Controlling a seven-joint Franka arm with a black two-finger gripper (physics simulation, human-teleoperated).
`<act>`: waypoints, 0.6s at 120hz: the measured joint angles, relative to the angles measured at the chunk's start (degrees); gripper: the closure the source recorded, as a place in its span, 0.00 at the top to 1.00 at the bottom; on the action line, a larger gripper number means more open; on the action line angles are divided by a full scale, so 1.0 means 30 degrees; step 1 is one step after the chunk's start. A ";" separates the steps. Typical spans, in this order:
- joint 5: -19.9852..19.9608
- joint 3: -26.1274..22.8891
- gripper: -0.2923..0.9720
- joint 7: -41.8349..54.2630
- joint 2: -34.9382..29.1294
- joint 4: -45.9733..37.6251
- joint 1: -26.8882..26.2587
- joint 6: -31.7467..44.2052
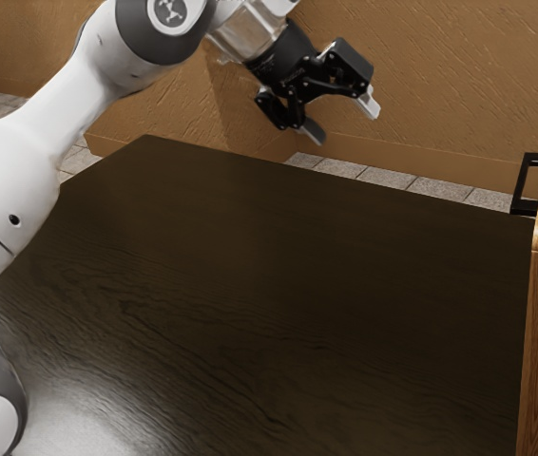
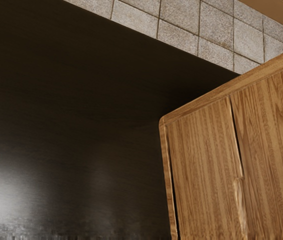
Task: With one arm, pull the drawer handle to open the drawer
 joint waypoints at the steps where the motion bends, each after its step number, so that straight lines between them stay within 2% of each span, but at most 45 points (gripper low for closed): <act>1: -0.0113 -0.0011 0.77 -0.0071 0.0010 -0.0008 -0.0008 -0.0022; 29: -0.2274 -0.0085 0.76 -0.1891 0.0652 0.0031 -0.0518 -0.0558; 51: -0.2883 -0.0297 0.66 -0.3103 0.0781 0.0208 -0.0776 -0.0638; 72: -0.3101 -0.1095 0.60 -0.4093 0.2008 0.1567 -0.1694 -0.0210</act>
